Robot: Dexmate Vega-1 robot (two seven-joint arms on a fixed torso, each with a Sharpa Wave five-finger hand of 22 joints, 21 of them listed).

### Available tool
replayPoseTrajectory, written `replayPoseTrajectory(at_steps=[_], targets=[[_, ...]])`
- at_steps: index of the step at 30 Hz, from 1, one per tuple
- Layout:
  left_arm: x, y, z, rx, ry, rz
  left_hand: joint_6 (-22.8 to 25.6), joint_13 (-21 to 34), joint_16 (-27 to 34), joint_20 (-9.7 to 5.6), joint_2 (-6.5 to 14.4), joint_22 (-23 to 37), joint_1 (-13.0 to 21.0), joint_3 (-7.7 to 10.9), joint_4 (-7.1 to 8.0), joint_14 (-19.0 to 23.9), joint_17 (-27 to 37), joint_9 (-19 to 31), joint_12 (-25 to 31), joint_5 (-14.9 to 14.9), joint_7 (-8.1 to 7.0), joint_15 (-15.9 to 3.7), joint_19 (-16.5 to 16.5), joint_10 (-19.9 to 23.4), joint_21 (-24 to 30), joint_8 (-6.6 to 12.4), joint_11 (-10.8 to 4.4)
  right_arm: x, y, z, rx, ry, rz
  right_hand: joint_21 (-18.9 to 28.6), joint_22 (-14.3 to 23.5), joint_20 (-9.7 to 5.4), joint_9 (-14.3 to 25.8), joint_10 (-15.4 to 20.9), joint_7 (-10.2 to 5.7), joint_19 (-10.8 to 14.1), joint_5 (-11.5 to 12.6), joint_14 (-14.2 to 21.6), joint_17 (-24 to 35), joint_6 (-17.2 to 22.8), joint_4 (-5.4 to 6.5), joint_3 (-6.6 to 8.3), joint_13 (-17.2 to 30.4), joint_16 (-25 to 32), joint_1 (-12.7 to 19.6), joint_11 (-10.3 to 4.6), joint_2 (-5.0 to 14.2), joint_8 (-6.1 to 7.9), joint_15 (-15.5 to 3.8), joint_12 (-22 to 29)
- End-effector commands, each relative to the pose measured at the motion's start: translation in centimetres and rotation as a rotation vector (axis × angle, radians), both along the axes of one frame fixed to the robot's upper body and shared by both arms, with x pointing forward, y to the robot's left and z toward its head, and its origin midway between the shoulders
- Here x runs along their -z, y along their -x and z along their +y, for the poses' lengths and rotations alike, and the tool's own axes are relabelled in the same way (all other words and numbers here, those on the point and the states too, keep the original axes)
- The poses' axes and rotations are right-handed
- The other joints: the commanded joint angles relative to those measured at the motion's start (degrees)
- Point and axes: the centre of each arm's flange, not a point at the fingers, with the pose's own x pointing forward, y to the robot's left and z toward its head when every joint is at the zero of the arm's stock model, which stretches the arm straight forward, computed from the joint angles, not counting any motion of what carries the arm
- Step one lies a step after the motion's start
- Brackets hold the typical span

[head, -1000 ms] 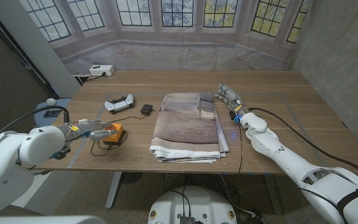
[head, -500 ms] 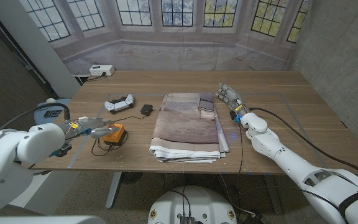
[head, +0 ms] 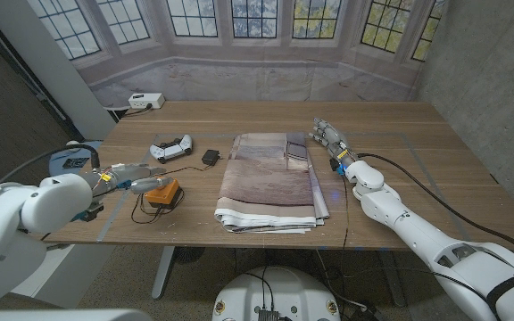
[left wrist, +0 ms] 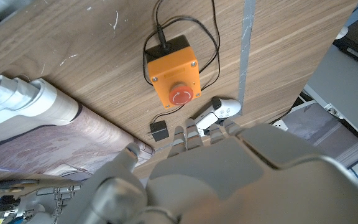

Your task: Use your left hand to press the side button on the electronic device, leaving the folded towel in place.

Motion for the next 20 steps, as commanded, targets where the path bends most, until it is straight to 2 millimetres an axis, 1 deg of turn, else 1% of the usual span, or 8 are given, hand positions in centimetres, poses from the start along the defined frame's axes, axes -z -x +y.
replayPoseTrajectory(at_steps=[1,5,10,20], targets=[[-0.9,-0.9,-0.2,0.037,0.055,-0.050,0.1,0.0,0.5,-0.49,0.1,0.1,-0.3,0.36,-0.32,0.2,-0.1,0.0,-0.2,0.3,-0.62,0.08,-0.3,0.1,0.5,0.16,-0.03,-0.8,0.3,0.1,0.002,0.010,-0.011,0.3,0.2,-1.51,0.1,0.1,0.17,0.5,-0.3,-0.4,0.2,-0.1,-0.35,0.03,0.2,0.2,0.5,0.06,-0.06,0.18,-1.81,0.3],[-1.0,-1.1,-0.3,0.048,0.061,-0.058,0.1,0.0,0.5,-0.50,0.1,0.1,-0.2,0.40,-0.40,0.2,-0.1,0.0,-0.3,0.4,-0.66,0.06,-0.3,0.0,0.5,0.17,0.01,-1.0,0.6,0.1,0.005,0.012,-0.014,0.3,0.2,-1.50,0.1,0.0,0.17,0.5,-0.3,-0.4,0.2,0.0,-0.36,0.03,0.2,0.2,0.5,0.05,-0.06,0.20,-1.78,0.3],[-1.0,-1.7,-0.5,0.075,0.084,-0.063,0.1,0.0,0.5,-0.44,0.0,0.1,-0.2,0.45,-0.48,0.4,-0.1,0.0,-0.3,0.4,-0.64,0.08,-0.3,-0.2,0.5,0.13,0.02,-1.2,1.4,-0.1,0.015,0.017,-0.019,0.3,0.2,-1.52,0.1,0.0,0.14,0.5,-0.3,-0.4,0.2,0.0,-0.36,0.03,0.2,0.2,0.5,-0.02,-0.05,0.20,-1.80,0.3],[-1.1,-2.4,-0.8,0.107,0.120,-0.064,-0.2,0.0,0.5,-0.43,0.0,0.1,-0.2,0.51,-0.57,0.5,-0.1,0.0,-0.4,0.4,-0.72,0.02,-0.1,-0.3,0.5,0.04,-0.03,-1.0,2.5,-0.3,0.029,0.025,-0.009,0.3,0.2,-1.47,0.1,0.1,0.07,0.5,-0.3,-0.4,0.2,0.1,-0.38,0.05,0.2,0.2,0.5,0.09,-0.05,0.24,-1.77,0.3]])
